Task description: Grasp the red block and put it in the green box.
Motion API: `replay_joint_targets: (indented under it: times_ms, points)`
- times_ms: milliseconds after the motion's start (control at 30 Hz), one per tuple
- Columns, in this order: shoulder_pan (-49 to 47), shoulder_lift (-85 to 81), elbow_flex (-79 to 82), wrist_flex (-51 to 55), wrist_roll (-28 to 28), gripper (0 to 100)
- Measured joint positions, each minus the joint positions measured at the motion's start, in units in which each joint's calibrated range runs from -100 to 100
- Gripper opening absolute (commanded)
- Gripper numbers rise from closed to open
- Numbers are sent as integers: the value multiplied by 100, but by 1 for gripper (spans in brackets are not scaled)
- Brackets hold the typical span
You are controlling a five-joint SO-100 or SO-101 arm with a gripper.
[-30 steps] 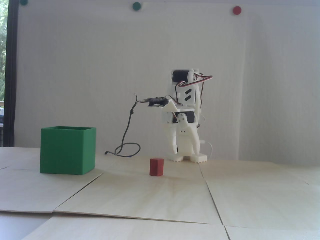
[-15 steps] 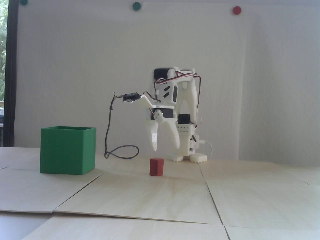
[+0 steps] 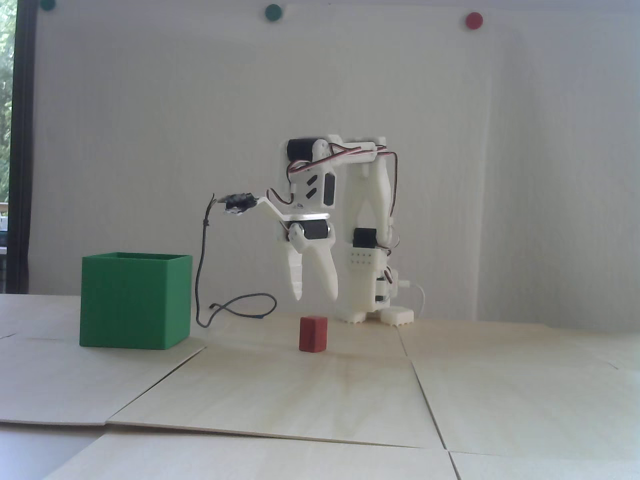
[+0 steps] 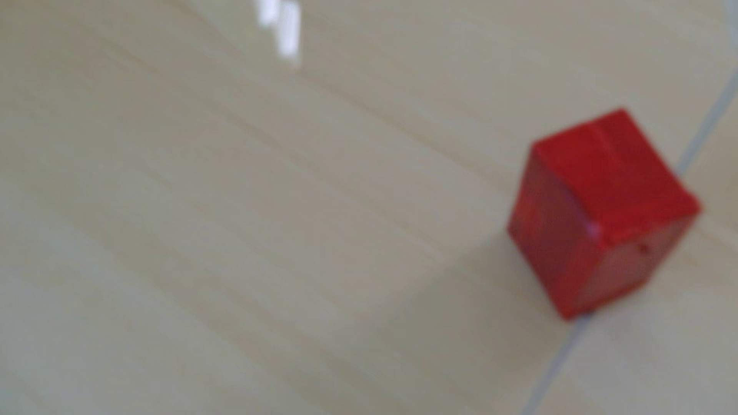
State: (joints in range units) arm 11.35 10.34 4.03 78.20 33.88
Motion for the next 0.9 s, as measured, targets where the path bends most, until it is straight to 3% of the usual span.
replay_joint_targets:
  times_ms: [900]
  points:
    - [-1314,0,707,-923,-267,38]
